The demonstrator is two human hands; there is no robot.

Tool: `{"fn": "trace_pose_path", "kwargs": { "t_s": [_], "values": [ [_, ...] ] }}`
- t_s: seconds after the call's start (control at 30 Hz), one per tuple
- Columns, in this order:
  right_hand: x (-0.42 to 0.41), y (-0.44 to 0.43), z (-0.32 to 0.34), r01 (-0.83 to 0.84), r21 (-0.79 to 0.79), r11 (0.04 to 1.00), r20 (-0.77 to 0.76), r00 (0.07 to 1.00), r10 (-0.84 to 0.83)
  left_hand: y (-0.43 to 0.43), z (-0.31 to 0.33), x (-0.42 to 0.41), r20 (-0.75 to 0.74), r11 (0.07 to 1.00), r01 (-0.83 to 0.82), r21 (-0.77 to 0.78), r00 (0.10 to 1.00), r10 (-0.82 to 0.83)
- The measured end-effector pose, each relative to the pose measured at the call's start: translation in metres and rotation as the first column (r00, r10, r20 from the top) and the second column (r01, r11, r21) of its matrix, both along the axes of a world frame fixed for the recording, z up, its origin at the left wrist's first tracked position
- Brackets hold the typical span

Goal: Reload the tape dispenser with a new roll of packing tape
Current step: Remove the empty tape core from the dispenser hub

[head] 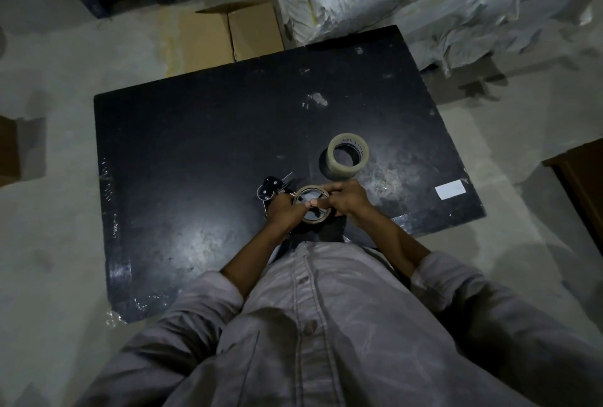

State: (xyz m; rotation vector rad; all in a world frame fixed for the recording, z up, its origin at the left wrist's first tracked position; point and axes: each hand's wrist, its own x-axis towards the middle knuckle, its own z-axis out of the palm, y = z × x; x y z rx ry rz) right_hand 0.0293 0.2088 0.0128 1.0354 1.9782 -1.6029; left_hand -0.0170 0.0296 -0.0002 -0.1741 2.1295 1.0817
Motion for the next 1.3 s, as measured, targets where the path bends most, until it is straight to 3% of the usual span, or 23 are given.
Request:
{"fn": "trace_pose_path", "kwargs": {
  "t_s": [0.33, 0.47, 0.57, 0.63, 0.67, 0.73, 0.8, 0.87, 0.93, 1.0, 1.07, 1.17, 1.3],
  "values": [
    [-0.008, -0.008, 0.003, 0.015, 0.064, 0.998, -0.056, 0.998, -0.011, 0.002, 0.003, 0.002, 0.02, 0.996, -0.079, -0.036, 0.997, 0.08],
    [-0.005, 0.001, 0.004, -0.151, 0.063, 0.986, -0.125, 0.979, 0.158, -0.008, 0.019, -0.007, -0.019, 0.996, 0.083, -0.036, 0.996, -0.084],
    [-0.006, 0.006, 0.008, -0.322, -0.041, 0.946, -0.105, 0.943, 0.316, -0.028, 0.034, -0.006, -0.289, 0.972, 0.221, -0.083, 0.928, -0.236],
    [-0.009, 0.002, 0.007, -0.457, 0.039, 0.889, -0.087, 0.884, 0.459, -0.042, 0.04, -0.002, -0.564, 0.952, 0.23, -0.203, 0.767, -0.305],
    [-0.011, -0.003, 0.003, -0.523, 0.126, 0.843, -0.068, 0.843, 0.534, -0.049, 0.039, 0.0, -0.6, 0.926, 0.243, -0.288, 0.708, -0.372],
    [-0.018, -0.01, -0.006, -0.635, 0.278, 0.721, 0.015, 0.753, 0.658, -0.057, 0.03, -0.001, -0.5, 0.874, 0.285, -0.394, 0.731, -0.464],
    [-0.025, -0.019, -0.001, -0.726, 0.308, 0.615, 0.108, 0.669, 0.736, -0.056, 0.022, -0.01, -0.379, 0.834, 0.359, -0.418, 0.766, -0.52],
    [-0.028, -0.026, 0.011, -0.765, 0.335, 0.55, 0.148, 0.619, 0.772, -0.055, 0.018, -0.026, -0.288, 0.758, 0.483, -0.44, 0.723, -0.628],
    [-0.03, -0.028, 0.013, -0.765, 0.368, 0.529, 0.158, 0.612, 0.775, -0.056, 0.016, -0.04, -0.243, 0.748, 0.564, -0.349, 0.717, -0.653],
    [-0.029, -0.027, 0.013, -0.755, 0.376, 0.537, 0.165, 0.625, 0.763, -0.054, 0.013, -0.047, -0.253, 0.867, 0.464, -0.181, 0.83, -0.497],
    [-0.028, -0.026, 0.014, -0.75, 0.364, 0.552, 0.164, 0.635, 0.755, -0.044, 0.005, -0.047, -0.349, 0.962, 0.222, -0.16, 0.899, -0.266],
    [-0.025, -0.027, 0.013, -0.728, 0.394, 0.561, 0.16, 0.655, 0.738, -0.025, -0.021, -0.044, -0.442, 0.936, 0.058, -0.347, 0.87, -0.218],
    [-0.024, -0.038, 0.02, -0.722, 0.458, 0.519, 0.208, 0.654, 0.727, -0.017, -0.035, -0.042, -0.487, 0.882, 0.037, -0.469, 0.823, -0.293]
  ]
}}
